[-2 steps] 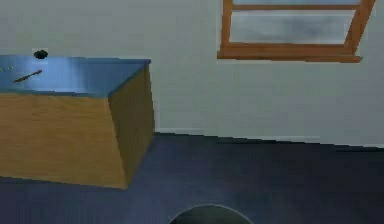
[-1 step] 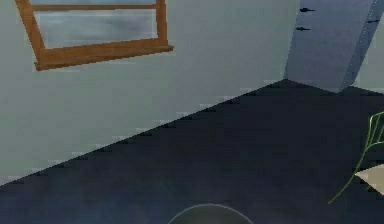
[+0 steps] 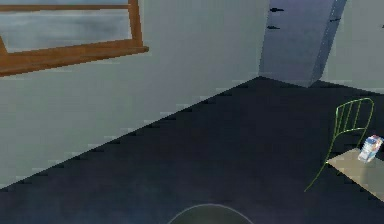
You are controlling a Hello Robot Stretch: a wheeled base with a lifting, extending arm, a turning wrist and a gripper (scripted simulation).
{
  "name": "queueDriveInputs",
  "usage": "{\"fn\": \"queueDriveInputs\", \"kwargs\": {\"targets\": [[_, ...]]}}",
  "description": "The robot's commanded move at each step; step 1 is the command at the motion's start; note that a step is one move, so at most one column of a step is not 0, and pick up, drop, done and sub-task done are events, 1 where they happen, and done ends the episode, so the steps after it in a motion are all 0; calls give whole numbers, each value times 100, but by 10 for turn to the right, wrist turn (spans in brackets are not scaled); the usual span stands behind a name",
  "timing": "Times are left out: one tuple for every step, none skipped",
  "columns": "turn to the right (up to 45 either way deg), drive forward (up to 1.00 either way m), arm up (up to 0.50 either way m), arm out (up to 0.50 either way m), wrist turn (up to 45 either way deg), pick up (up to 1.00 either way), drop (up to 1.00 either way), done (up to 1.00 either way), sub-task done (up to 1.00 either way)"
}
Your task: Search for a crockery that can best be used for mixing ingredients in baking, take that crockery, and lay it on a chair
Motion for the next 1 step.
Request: {"fn": "queueDriveInputs", "kwargs": {"targets": [[0, 0, 0, 48, 0, 0, 0, 0, 0]]}}
